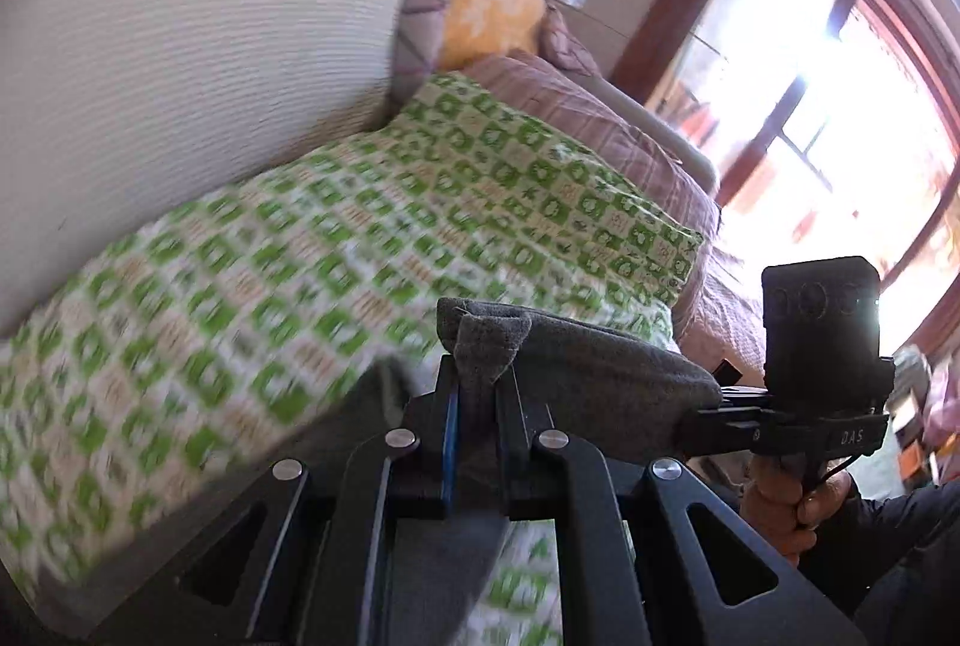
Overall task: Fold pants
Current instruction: 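Lift the pants with both grippers and fold the end toward the other gripper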
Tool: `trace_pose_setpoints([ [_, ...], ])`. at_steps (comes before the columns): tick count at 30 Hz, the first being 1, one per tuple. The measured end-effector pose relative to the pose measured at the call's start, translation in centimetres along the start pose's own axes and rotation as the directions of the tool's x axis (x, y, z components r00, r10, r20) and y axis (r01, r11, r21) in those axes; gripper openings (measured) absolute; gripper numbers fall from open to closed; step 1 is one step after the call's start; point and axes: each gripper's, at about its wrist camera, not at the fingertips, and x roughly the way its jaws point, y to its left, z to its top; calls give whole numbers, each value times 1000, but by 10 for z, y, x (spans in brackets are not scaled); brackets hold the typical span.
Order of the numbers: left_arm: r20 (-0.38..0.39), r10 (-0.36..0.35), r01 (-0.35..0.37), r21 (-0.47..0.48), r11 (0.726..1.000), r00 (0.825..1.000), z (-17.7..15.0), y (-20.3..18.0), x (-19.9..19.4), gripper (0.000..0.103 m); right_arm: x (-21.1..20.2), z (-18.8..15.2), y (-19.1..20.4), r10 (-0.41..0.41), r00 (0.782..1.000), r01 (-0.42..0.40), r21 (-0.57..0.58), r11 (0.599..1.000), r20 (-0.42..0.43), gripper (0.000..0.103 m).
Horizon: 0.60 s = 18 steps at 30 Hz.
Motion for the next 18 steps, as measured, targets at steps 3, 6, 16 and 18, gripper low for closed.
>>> trace_pose_setpoints([
  [3,3,20,-20,-51,999,1000,-28,19,-19,8,27,-16,19,10,997,-13,-39,999,-71,14],
  [6,10,46,-45,-92,995,999,-52,36,-35,8,54,-31,30,24,991,-32,-56,998,-133,14],
  [16,-46,83,-92,-250,964,996,-130,113,-45,9,150,-88,38,35,944,-55,-53,997,-327,14],
  [18,-59,82,-95,-276,957,995,-141,124,-42,9,171,-98,36,14,929,-38,-59,998,-369,14],
])
